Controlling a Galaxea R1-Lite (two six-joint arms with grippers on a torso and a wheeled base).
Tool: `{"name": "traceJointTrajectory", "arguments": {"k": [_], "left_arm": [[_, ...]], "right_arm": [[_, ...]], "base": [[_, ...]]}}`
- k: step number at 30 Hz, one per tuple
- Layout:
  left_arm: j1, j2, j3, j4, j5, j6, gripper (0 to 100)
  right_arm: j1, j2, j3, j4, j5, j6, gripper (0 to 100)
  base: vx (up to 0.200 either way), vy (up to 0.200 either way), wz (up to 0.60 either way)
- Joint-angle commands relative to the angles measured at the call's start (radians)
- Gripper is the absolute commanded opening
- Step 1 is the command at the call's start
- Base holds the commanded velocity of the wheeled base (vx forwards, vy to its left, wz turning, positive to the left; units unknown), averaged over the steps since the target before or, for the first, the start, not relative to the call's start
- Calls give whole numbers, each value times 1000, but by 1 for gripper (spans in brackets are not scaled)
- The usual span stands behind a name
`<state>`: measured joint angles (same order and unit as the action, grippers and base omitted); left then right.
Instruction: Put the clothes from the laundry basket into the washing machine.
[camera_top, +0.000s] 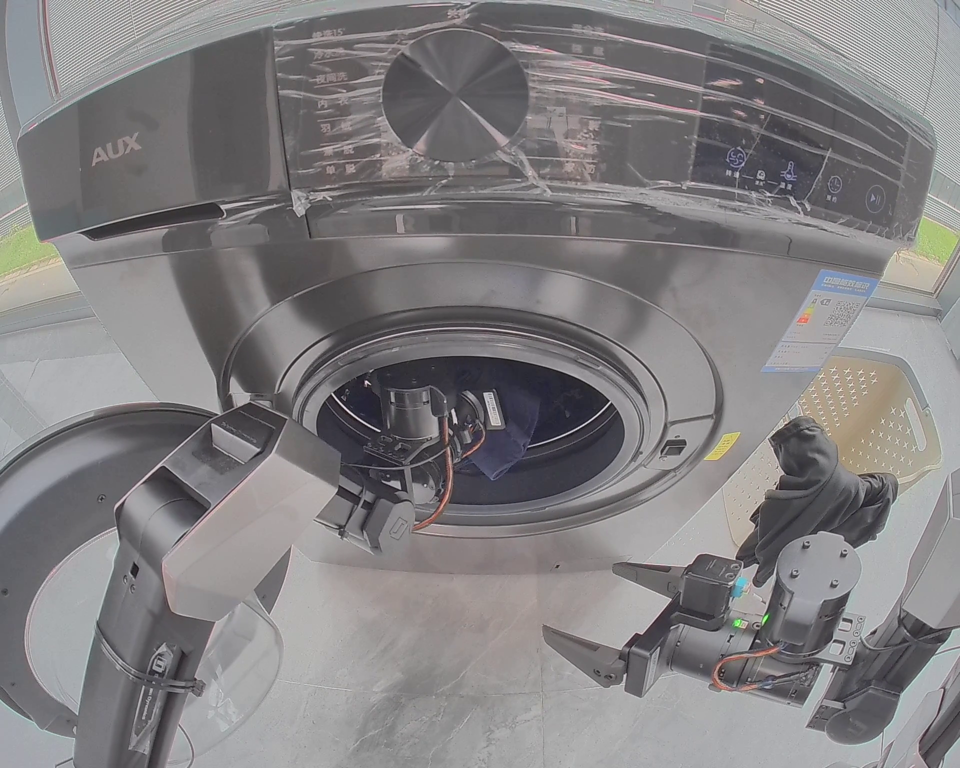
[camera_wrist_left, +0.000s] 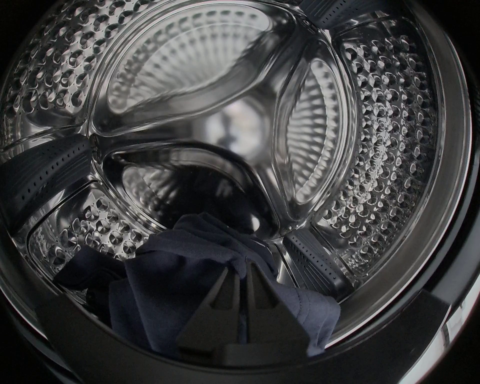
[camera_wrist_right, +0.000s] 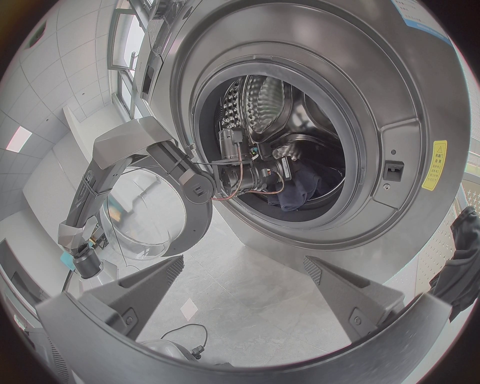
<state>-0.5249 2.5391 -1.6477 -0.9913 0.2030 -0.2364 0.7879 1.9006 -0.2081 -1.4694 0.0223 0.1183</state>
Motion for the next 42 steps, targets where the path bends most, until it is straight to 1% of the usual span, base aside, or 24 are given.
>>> {"name": "traceJointTrajectory", "arguments": {"k": [1,9,18,19,22,23,26,27,28,29,30,31,32,34,36,37,39,40,41,42], "left_arm": [[11,73,-166,-15,39,-3,0],[9,116,-279,-6,56,-3,0],[5,118,-261,-4,56,-4,0],[3,118,-261,-4,56,-4,100],[-3,110,-239,0,56,-20,100],[-10,99,-213,8,56,-37,100],[-24,66,-136,11,56,-40,100],[-24,66,-136,11,56,-40,100],[-29,41,-75,10,56,-38,100],[-38,9,-9,5,56,-35,100],[-41,3,5,5,56,-34,100],[-53,-36,77,0,55,-29,100],[-64,-63,129,-1,50,-21,100],[-78,-115,227,-10,36,3,100],[-99,-146,310,-40,21,17,100],[-104,-152,330,-50,16,20,100],[-139,-183,456,-127,-8,32,100],[-147,-188,477,-142,-13,34,100],[-173,-204,552,-190,-22,34,100],[-185,-215,589,-213,-22,34,100]], "right_arm": [[1,1,-1,0,1,0,100],[1,0,-1,0,1,0,100],[1,0,-2,0,1,0,100],[1,0,-2,0,1,0,100],[1,0,-1,0,1,0,100],[1,0,-1,0,1,0,100],[1,0,-1,0,1,0,100],[1,0,-1,0,1,0,100],[1,0,-1,0,1,0,100],[1,-2,-1,1,1,0,100],[1,-2,-1,0,1,0,100],[1,-3,1,1,1,0,100],[1,-3,1,1,1,0,100],[-1,-5,3,1,1,0,100],[-1,-9,9,1,1,0,100],[-1,-11,10,1,1,0,100],[-7,-14,16,1,1,0,100],[-7,-14,18,1,1,0,100],[-10,-15,19,1,1,1,100],[-9,-17,22,1,1,1,100]], "base": [[0,0,0],[0,0,0],[0,0,0],[0,0,0],[0,0,0],[0,0,0],[0,0,0],[0,0,0],[0,0,0],[0,0,0],[0,0,0],[0,0,0],[0,0,0],[0,0,0],[0,0,0],[0,0,0],[0,0,0],[0,0,0],[0,0,0],[0,0,0]]}}
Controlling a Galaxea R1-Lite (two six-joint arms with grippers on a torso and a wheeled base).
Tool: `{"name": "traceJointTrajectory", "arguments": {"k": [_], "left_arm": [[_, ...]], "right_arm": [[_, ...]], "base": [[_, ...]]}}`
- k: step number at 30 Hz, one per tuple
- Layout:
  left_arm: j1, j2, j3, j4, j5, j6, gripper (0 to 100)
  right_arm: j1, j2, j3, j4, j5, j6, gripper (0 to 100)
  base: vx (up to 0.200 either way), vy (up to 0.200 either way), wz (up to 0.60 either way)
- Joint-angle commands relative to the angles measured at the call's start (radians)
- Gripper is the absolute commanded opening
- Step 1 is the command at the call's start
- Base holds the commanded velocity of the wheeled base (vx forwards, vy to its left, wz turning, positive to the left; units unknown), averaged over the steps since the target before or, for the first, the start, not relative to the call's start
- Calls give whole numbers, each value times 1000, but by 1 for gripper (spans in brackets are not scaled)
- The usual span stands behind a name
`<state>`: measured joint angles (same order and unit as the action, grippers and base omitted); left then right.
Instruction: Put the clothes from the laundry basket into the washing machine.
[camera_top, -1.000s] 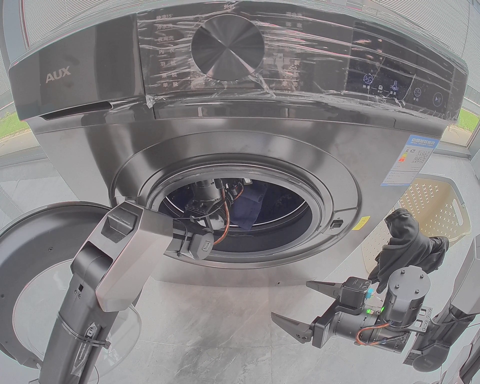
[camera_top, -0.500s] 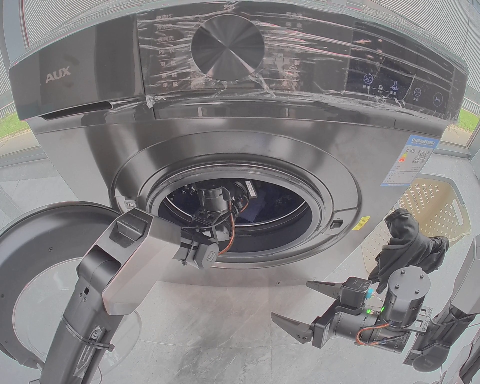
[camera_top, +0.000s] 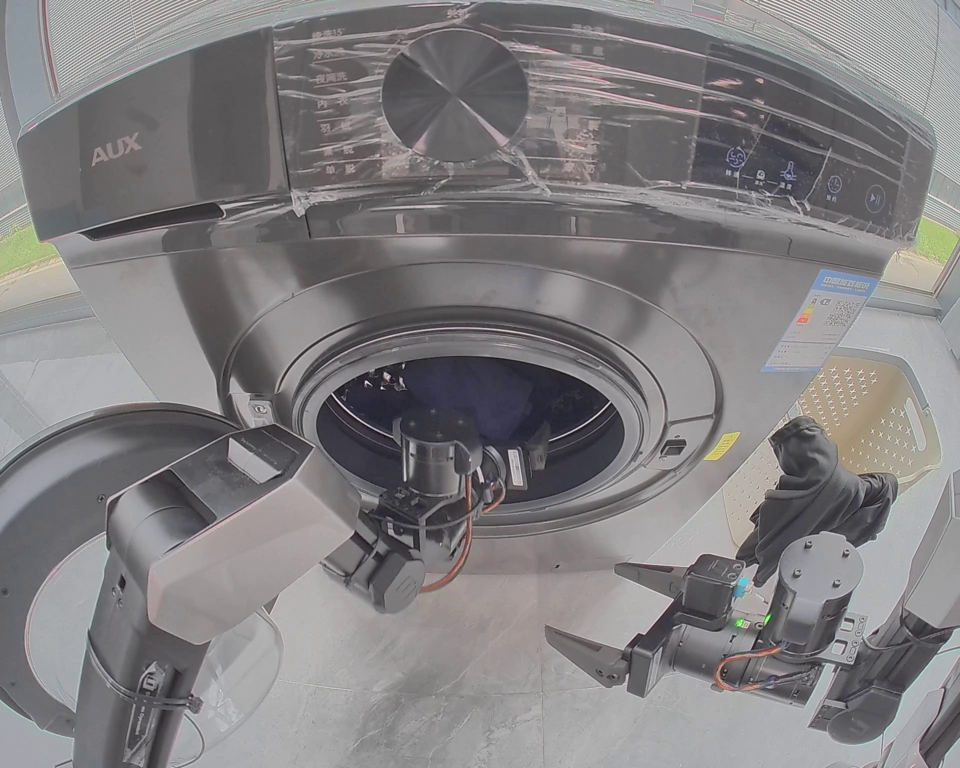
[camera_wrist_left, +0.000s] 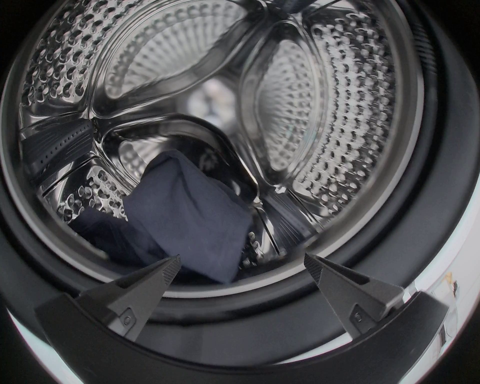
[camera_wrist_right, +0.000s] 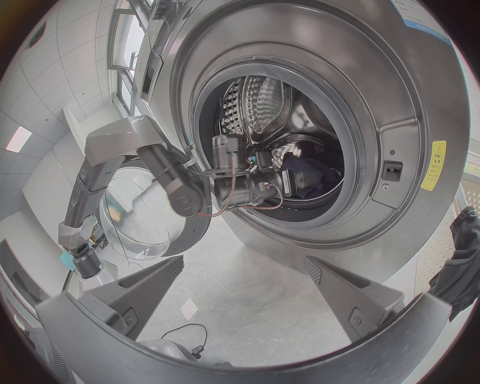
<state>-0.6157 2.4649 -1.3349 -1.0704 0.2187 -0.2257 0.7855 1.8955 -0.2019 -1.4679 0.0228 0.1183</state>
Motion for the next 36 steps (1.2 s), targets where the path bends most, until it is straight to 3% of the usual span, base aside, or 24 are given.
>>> {"name": "traceJointTrajectory", "arguments": {"k": [1,3,12,20,23,28,32,36], "left_arm": [[-107,-153,315,-160,-38,25,100],[-111,-164,345,-184,-38,26,100],[-183,-478,778,-295,-50,17,100],[-197,-704,1014,-339,-36,48,100],[-197,-768,1086,-356,-22,66,100],[-183,-839,1158,-379,-10,68,100],[-145,-888,1215,-381,-10,83,100],[-127,-934,1244,-381,-9,100,100]], "right_arm": [[-5,-18,18,0,-1,1,100],[-2,-29,22,0,-4,3,100],[-15,-188,147,0,-14,15,100],[-104,-342,202,20,-24,12,100],[-155,-378,202,21,-41,4,100],[-210,-414,202,34,-43,1,100],[-298,-466,202,86,-61,-5,100],[-313,-526,202,138,-64,-5,100]], "base": [[0,0,0],[0,0,0],[0,0,0],[0,0,0],[0,0,0],[0,0,0],[0,0,0],[0,0,0]]}}
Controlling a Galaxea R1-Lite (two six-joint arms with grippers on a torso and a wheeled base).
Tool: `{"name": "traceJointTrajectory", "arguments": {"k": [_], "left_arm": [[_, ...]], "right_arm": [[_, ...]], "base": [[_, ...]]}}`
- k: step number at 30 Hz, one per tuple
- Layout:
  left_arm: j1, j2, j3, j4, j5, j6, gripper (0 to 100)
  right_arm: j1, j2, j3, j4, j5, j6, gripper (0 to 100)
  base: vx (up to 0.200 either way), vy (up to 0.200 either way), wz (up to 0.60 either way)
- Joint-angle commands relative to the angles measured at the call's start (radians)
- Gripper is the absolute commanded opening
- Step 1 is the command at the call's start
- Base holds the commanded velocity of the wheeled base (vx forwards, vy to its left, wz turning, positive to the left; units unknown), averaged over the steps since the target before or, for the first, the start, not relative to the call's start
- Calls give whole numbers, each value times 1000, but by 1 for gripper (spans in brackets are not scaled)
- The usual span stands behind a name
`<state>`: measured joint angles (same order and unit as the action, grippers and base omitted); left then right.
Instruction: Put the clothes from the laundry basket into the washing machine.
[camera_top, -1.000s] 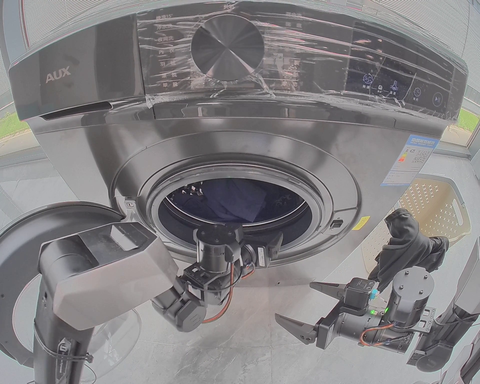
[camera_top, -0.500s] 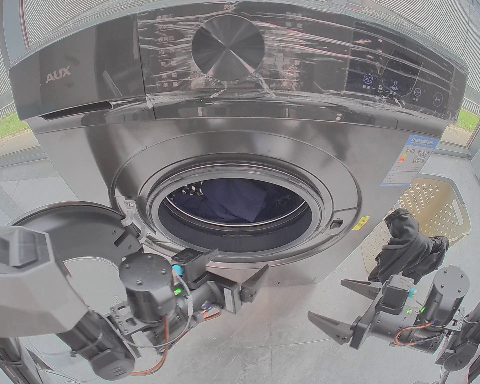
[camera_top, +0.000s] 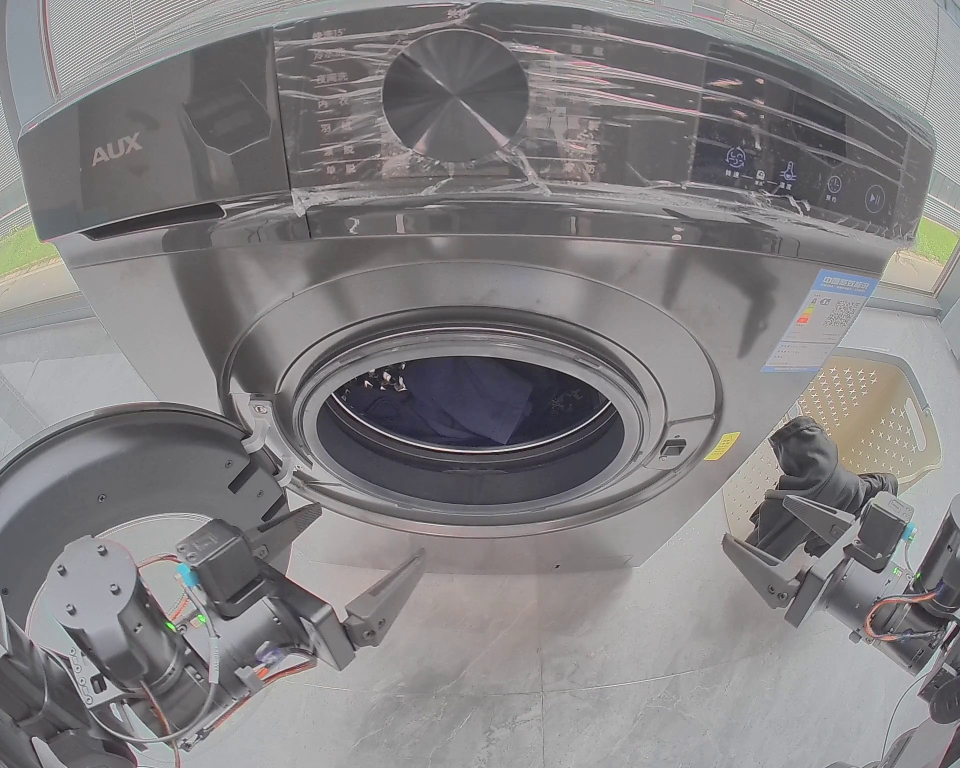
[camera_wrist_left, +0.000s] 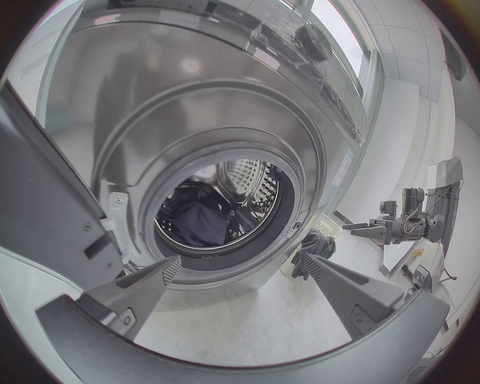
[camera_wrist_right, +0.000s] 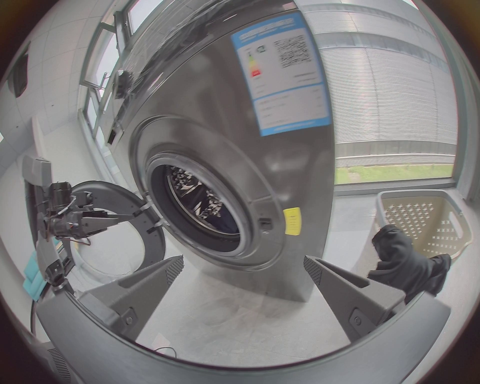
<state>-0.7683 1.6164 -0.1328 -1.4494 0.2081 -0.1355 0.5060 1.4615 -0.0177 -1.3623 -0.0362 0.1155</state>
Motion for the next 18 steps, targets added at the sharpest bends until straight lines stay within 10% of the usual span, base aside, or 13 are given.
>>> {"name": "traceJointTrajectory", "arguments": {"k": [1,18], "left_arm": [[35,-124,58,-2,1,16,100],[50,-411,133,165,19,39,100]], "right_arm": [[-27,-147,18,92,-19,-14,100],[-127,-506,18,493,-77,-25,100]], "base": [[-200,0,0],[-200,0,0]]}}
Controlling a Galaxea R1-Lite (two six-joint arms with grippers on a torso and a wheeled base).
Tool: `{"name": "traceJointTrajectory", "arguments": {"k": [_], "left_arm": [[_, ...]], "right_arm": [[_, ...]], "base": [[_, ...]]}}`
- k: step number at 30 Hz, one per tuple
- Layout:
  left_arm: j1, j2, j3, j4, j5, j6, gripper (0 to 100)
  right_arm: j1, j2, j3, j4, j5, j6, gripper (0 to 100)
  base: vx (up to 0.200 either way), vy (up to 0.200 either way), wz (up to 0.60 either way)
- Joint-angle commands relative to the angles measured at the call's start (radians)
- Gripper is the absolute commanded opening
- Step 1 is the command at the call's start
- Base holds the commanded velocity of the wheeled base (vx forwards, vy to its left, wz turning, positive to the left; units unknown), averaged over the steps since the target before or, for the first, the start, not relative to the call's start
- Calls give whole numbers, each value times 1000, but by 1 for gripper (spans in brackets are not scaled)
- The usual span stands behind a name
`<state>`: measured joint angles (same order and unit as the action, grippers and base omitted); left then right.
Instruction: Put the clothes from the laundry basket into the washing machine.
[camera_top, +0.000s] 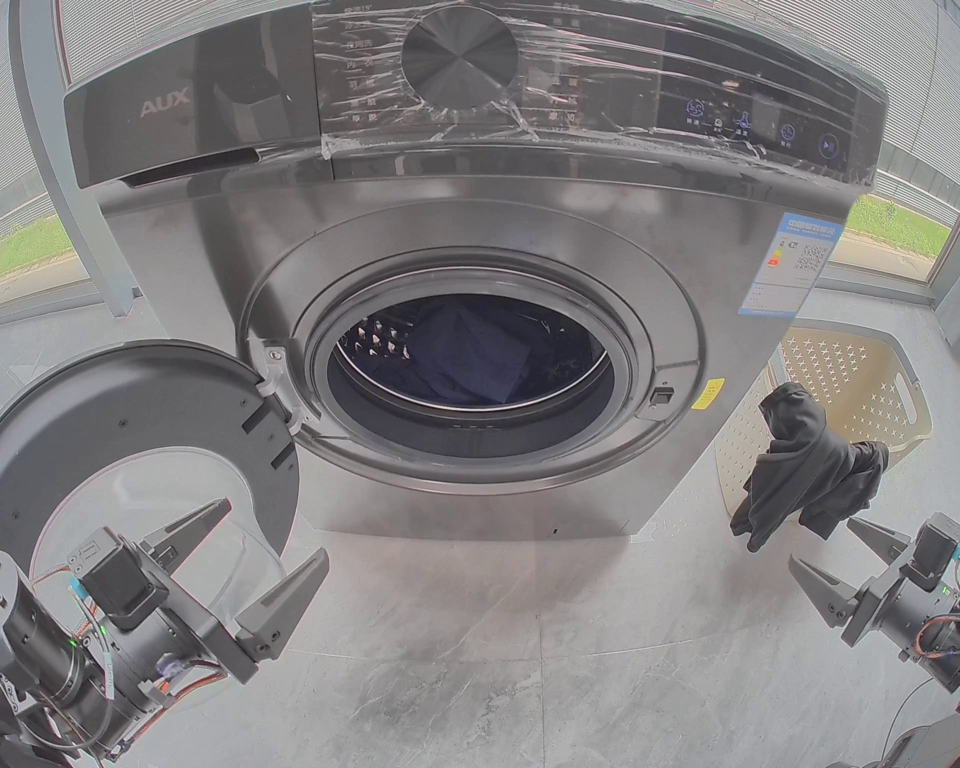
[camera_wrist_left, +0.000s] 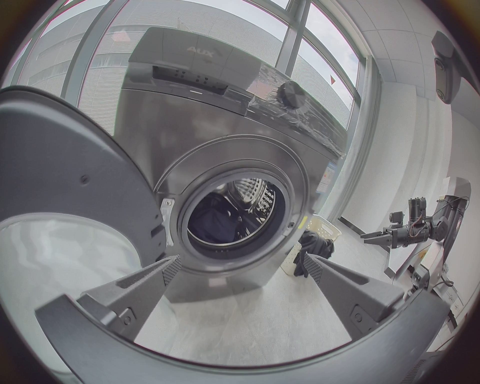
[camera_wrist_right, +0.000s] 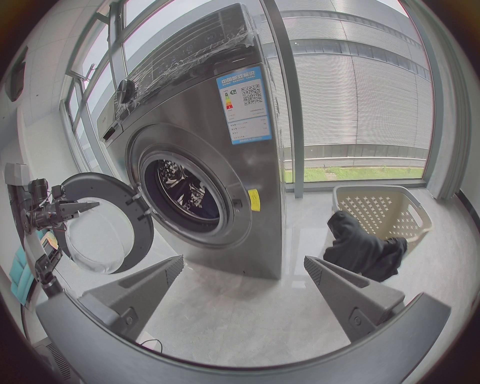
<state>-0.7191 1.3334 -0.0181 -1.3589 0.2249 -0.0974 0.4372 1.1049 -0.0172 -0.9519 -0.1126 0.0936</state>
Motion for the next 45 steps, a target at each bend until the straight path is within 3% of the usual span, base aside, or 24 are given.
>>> {"name": "traceJointTrajectory", "arguments": {"k": [1,2,4,12,17,21,26,36,37,42,45], "left_arm": [[3,-152,18,109,2,2,100],[3,-152,18,109,2,2,100],[17,-230,18,224,10,1,100],[84,-477,18,457,-10,-15,100],[119,-657,18,644,-52,-64,100],[167,-747,18,741,-59,-61,100],[228,-864,18,850,-110,-61,100],[389,-1163,18,1107,-228,-67,100],[440,-1221,18,1178,-246,-59,100],[500,-1243,18,1238,-225,-67,100],[575,-1244,18,1252,-223,-47,100]], "right_arm": [[-78,-178,17,119,-1,-5,100],[-78,-178,17,119,-1,-5,100],[-127,-260,17,222,1,-6,100],[-164,-418,17,374,13,0,100],[-172,-502,17,440,17,6,100],[-176,-553,17,455,19,9,100],[-184,-652,17,522,22,15,100],[-245,-1004,17,848,36,8,100],[-252,-1024,17,887,33,17,100],[-265,-1019,17,884,-19,11,100],[-285,-1019,17,884,-47,8,100]], "base": [[-200,0,0],[-200,0,0],[-200,0,0],[-200,0,0],[0,0,0],[-150,0,0],[-200,0,0],[-20,0,0],[0,0,0],[0,0,0],[0,0,0]]}}
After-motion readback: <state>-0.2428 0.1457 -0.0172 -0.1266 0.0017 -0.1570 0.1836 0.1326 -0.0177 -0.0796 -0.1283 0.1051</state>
